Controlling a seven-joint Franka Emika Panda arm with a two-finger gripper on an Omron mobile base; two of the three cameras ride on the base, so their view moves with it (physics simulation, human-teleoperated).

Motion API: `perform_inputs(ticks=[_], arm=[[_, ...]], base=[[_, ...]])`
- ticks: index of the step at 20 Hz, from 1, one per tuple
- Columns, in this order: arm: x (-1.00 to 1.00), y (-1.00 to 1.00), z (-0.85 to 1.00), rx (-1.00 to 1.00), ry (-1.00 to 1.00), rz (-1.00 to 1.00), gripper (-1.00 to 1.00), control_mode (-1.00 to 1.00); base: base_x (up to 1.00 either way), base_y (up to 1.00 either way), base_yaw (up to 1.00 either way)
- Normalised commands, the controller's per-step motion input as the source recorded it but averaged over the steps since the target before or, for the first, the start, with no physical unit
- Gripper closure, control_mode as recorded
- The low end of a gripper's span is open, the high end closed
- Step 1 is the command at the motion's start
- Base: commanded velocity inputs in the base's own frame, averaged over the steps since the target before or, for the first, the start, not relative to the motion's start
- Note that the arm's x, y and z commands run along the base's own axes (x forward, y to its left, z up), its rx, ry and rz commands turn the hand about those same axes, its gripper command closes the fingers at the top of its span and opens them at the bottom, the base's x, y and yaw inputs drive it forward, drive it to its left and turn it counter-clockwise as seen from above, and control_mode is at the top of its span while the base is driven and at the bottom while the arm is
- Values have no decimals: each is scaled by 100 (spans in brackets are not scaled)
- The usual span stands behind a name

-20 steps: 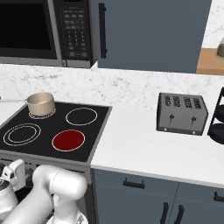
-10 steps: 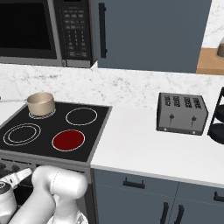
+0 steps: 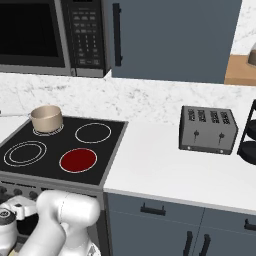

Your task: Turn off the front right burner of the stove.

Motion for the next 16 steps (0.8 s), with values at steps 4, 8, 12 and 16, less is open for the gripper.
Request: perform_inputs(ticks=[4, 8, 12, 16], arm=[[0, -38, 17, 79, -33, -24, 100, -100], [0, -39, 22, 75, -33, -24, 100, -100], [-6, -24, 13, 56, -29, -20, 100, -100], [0, 0, 0, 1, 0, 0, 100, -100]], base=[[0, 0, 0], [0, 0, 0], [0, 0, 0], [0, 0, 0]])
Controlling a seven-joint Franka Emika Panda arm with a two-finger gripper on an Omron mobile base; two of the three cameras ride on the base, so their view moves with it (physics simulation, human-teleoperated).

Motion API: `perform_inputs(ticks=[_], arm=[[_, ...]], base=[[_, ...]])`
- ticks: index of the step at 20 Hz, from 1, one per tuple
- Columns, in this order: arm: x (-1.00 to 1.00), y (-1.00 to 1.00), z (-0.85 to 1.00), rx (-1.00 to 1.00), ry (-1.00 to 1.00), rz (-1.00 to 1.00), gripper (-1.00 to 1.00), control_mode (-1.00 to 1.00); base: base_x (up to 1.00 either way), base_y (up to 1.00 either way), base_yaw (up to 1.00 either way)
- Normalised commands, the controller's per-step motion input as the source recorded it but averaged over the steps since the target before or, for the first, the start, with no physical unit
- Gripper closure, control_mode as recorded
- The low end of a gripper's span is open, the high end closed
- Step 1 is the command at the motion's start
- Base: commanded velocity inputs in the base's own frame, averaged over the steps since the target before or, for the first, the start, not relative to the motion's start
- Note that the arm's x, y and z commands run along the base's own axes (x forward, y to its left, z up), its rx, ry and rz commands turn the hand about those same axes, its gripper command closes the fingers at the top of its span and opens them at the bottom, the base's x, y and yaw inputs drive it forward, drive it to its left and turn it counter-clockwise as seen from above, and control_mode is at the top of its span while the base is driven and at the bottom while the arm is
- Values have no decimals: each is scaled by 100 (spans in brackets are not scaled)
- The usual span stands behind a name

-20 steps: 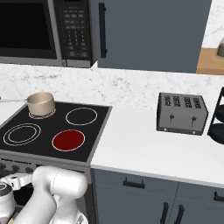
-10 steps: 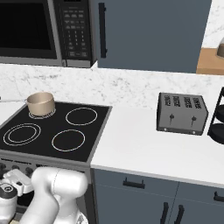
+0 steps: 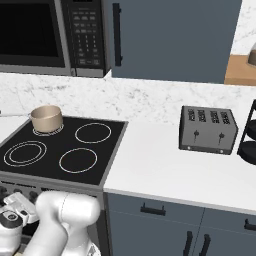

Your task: Turn off the front right burner of the stove.

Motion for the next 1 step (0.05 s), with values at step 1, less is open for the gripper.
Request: perform_inputs(ticks=[1], arm=[[0, 0, 0, 0, 0, 0, 100, -100]], base=[[0, 0, 0]])
